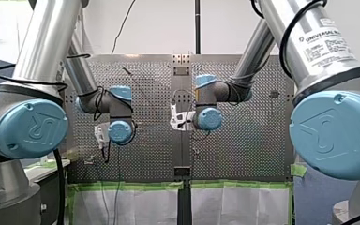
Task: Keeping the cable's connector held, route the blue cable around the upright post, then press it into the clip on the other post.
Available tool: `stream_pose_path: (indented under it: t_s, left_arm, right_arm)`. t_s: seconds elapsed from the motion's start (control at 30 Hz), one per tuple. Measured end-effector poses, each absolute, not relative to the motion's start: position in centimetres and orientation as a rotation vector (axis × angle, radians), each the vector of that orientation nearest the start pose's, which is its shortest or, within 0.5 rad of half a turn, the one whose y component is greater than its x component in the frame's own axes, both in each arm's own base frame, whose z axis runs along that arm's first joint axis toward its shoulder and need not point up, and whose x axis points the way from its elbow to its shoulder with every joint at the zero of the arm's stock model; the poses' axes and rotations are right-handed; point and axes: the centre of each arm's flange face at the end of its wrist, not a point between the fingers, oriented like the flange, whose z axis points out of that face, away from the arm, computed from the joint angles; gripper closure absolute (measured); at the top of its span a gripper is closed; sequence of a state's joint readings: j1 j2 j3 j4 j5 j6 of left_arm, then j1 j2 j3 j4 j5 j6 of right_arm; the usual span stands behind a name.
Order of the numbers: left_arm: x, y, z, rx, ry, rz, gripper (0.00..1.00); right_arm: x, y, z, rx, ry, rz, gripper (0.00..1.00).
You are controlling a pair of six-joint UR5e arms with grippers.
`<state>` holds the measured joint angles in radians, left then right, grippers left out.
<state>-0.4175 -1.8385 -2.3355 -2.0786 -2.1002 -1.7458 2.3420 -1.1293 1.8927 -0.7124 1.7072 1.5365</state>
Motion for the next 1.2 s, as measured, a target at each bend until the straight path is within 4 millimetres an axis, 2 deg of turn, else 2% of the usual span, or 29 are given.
stream_pose_path:
  t_s: [0.37, 0.57, 0.77, 1.03, 1.2]
  left_arm:
    - [37.9, -21.6, 19.8, -0.363, 1.423, -0.027, 1.0]
    - [39.1, -21.2, 23.3, -0.392, 1.374, -0.004, 1.0]
    - [39.9, -21.2, 26.9, -0.411, 1.33, 0.009, 1.0]
    - [40.4, -21.1, 32.9, -0.441, 1.257, -0.001, 1.0]
    - [40.3, -20.7, 36.3, -0.456, 1.222, 0.023, 1.0]
  right_arm:
    - [48.8, -33.6, 26.2, 1.639, -0.8, 1.746, 1.0]
    - [49.1, -34.4, 29.1, 1.618, -0.799, 1.769, 1.0]
    - [49.8, -35.1, 30.4, 1.625, -0.791, 1.777, 1.0]
    - [51.5, -36.2, 30.8, 1.635, -0.776, 1.79, 1.0]
    - [53.1, -36.0, 30.3, 1.677, -0.748, 1.775, 1.0]
